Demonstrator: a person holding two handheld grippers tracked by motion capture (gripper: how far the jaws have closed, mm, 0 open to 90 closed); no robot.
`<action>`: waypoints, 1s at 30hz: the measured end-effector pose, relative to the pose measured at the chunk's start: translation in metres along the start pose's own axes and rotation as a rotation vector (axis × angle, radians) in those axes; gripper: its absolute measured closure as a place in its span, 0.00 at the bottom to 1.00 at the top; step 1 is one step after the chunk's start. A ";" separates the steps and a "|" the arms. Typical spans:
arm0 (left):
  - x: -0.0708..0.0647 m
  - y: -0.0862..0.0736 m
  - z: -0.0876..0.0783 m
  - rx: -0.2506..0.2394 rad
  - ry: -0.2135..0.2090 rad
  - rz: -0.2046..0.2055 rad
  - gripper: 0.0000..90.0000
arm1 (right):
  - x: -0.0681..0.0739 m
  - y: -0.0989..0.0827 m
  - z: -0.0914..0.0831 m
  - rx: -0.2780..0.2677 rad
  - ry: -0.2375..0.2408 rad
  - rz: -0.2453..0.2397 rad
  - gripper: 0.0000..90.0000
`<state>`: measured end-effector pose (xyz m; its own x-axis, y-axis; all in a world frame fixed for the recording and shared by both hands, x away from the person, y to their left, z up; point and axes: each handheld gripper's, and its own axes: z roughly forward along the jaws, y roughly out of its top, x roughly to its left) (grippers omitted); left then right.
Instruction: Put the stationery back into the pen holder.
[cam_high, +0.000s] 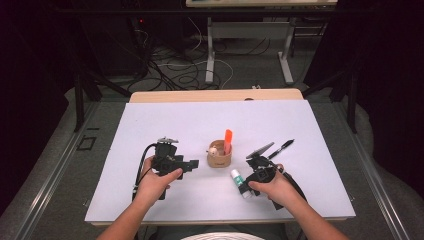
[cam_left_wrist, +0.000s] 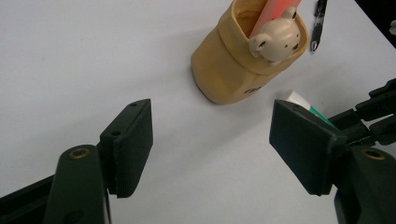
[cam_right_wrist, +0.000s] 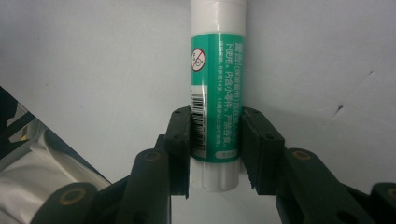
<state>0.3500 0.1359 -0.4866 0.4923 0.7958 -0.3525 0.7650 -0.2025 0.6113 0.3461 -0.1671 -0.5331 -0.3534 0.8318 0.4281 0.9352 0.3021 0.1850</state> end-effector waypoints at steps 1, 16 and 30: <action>0.000 0.000 0.000 0.000 0.001 -0.001 0.34 | 0.000 0.000 0.000 0.000 -0.001 0.000 0.74; 0.001 0.002 -0.003 -0.025 -0.005 0.012 0.33 | 0.004 -0.001 -0.012 -0.033 0.015 -0.046 0.74; 0.002 0.009 -0.015 -0.103 -0.010 0.081 0.31 | 0.016 -0.007 -0.021 -0.267 0.070 -0.227 0.74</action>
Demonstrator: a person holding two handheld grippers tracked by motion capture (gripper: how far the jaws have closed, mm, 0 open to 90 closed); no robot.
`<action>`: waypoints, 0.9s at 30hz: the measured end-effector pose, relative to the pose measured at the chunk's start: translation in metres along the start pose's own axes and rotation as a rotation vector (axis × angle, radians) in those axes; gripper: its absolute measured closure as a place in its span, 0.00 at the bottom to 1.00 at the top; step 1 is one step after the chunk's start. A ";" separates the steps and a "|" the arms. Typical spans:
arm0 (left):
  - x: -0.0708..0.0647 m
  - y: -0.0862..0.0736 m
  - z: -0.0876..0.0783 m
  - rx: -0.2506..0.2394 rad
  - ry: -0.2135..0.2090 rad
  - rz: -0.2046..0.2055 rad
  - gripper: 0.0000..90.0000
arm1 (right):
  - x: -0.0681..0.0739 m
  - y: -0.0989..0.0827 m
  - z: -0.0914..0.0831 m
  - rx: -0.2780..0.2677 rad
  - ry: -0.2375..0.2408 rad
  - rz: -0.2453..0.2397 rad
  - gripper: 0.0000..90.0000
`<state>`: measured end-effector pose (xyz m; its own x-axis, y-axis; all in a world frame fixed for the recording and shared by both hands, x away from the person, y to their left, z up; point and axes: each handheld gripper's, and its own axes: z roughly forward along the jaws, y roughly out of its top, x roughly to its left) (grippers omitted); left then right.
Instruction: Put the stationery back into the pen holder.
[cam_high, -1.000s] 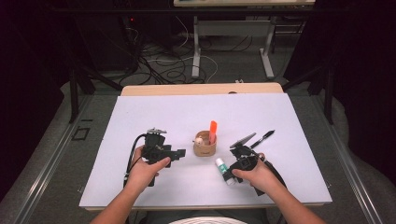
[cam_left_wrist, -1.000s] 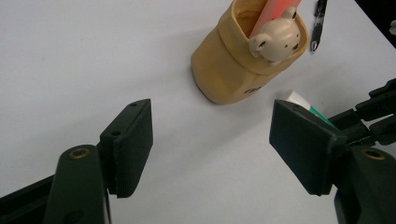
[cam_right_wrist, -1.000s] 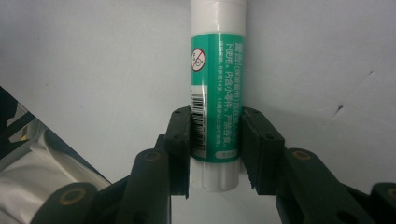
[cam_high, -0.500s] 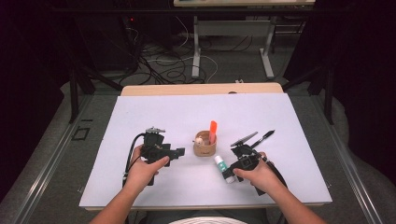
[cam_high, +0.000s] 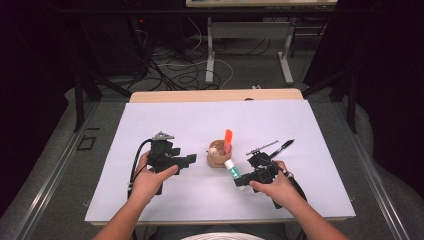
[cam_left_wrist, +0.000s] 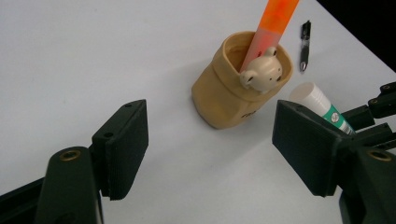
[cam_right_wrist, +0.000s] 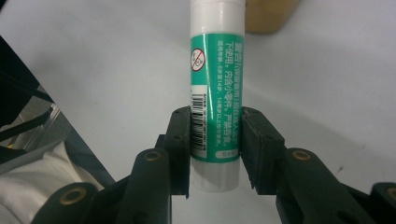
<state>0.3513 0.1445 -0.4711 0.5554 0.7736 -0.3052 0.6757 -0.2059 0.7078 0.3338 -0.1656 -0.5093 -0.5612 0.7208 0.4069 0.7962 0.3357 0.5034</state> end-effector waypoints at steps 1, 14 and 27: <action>0.001 0.001 -0.001 -0.007 -0.001 0.011 0.31 | 0.002 0.000 -0.001 -0.018 0.003 -0.003 0.74; 0.004 0.002 -0.006 -0.051 -0.092 -0.073 0.35 | 0.014 -0.001 -0.013 -0.202 -0.044 -0.196 0.73; -0.007 0.000 0.002 -0.036 -0.236 -0.125 0.41 | 0.027 -0.003 -0.007 -0.275 -0.068 -0.293 0.73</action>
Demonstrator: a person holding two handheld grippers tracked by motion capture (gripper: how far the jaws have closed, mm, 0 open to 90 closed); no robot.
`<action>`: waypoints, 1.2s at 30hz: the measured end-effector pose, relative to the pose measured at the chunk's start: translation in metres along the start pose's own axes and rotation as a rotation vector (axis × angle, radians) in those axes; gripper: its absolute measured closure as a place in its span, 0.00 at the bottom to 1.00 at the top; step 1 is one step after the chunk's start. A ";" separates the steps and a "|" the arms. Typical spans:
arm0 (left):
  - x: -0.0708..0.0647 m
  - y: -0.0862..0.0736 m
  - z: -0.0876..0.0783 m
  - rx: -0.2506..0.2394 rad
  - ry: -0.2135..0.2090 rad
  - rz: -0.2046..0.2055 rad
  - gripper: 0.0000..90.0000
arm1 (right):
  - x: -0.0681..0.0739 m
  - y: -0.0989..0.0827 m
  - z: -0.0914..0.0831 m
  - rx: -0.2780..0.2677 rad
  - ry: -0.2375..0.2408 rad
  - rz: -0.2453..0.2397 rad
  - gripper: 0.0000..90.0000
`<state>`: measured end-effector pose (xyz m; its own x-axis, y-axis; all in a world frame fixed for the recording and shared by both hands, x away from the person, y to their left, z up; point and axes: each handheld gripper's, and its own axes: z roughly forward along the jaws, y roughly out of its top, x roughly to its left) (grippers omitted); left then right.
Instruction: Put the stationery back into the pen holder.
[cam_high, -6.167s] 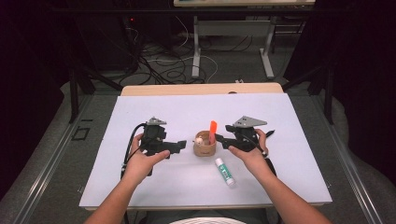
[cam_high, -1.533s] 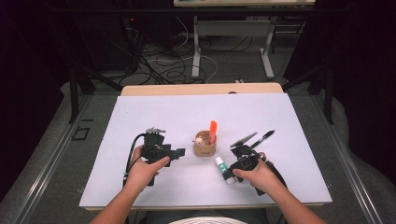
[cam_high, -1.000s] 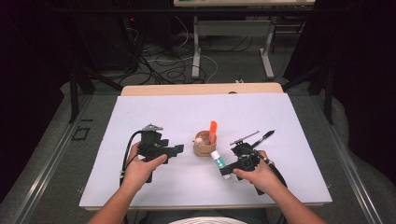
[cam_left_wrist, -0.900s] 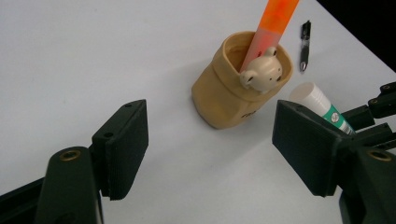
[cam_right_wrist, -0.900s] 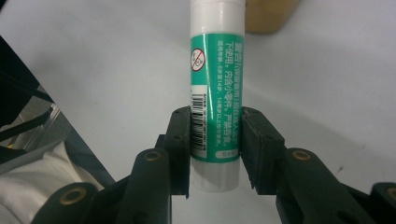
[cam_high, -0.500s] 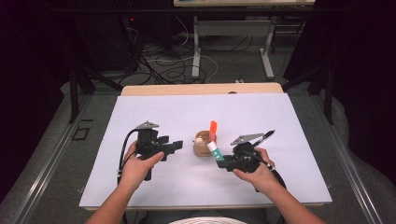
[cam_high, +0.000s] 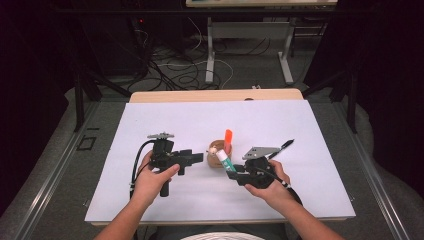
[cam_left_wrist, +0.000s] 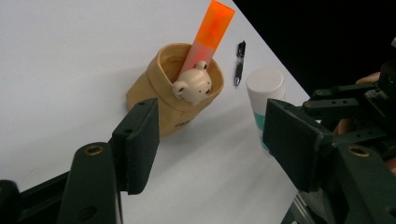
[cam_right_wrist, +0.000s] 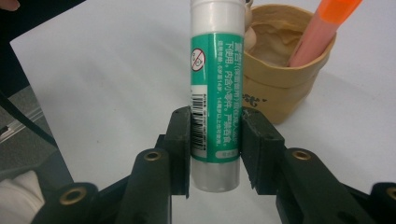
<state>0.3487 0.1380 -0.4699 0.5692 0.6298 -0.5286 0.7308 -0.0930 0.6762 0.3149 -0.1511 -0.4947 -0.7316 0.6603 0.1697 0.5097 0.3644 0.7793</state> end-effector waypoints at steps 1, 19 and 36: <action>0.000 0.000 0.000 0.011 -0.006 -0.005 0.41 | 0.002 0.000 0.000 0.005 -0.003 0.001 0.74; -0.014 -0.005 0.017 0.028 -0.061 -0.078 0.42 | 0.019 -0.002 0.011 -0.006 0.020 -0.070 0.73; -0.021 -0.008 0.034 0.046 -0.103 -0.131 0.54 | 0.027 -0.002 0.016 -0.019 0.047 -0.089 0.73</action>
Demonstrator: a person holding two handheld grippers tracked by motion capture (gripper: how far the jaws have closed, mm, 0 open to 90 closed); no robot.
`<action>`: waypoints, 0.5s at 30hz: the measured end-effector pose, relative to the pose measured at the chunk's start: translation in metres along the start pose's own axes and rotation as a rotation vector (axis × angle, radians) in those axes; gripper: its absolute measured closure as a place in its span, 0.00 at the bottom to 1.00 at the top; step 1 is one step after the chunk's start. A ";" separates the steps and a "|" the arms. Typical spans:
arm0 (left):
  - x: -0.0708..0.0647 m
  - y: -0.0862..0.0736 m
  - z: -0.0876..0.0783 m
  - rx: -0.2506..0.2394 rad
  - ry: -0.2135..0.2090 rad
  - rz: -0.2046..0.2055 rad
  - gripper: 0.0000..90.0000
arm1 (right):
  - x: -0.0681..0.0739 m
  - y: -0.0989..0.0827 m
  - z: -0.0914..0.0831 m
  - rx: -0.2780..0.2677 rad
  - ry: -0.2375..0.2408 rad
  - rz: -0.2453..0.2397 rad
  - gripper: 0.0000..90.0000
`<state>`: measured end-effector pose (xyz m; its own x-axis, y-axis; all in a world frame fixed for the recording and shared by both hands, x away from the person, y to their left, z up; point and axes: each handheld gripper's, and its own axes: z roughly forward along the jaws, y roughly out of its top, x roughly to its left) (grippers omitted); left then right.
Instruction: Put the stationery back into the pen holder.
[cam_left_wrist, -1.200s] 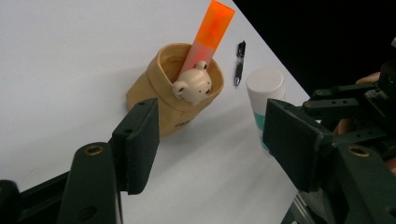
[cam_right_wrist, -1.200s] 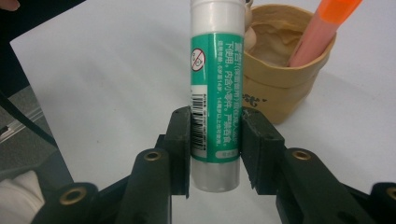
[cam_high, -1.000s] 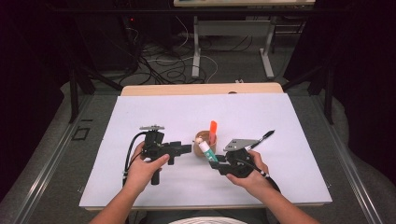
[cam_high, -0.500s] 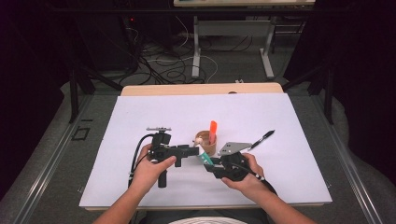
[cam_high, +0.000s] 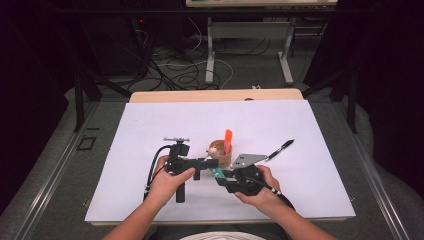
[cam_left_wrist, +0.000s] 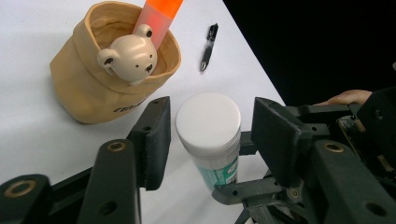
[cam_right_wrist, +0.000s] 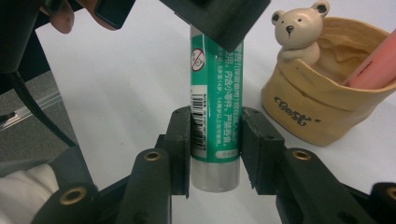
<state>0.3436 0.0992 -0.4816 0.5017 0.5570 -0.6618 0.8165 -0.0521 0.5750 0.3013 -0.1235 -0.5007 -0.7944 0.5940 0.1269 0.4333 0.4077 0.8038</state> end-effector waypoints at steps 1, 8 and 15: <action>0.000 0.000 0.000 0.003 -0.001 -0.003 0.56 | 0.000 0.000 0.000 0.000 0.002 -0.002 0.73; 0.005 0.000 -0.001 0.012 0.008 -0.021 0.68 | 0.000 0.000 0.003 0.008 0.012 -0.002 0.73; 0.006 -0.001 0.000 0.004 -0.003 -0.061 0.68 | 0.000 0.000 0.003 0.014 0.010 0.000 0.73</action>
<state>0.3457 0.1021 -0.4860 0.4517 0.5565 -0.6973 0.8467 -0.0210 0.5317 0.3022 -0.1213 -0.5029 -0.7985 0.5872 0.1327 0.4392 0.4174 0.7956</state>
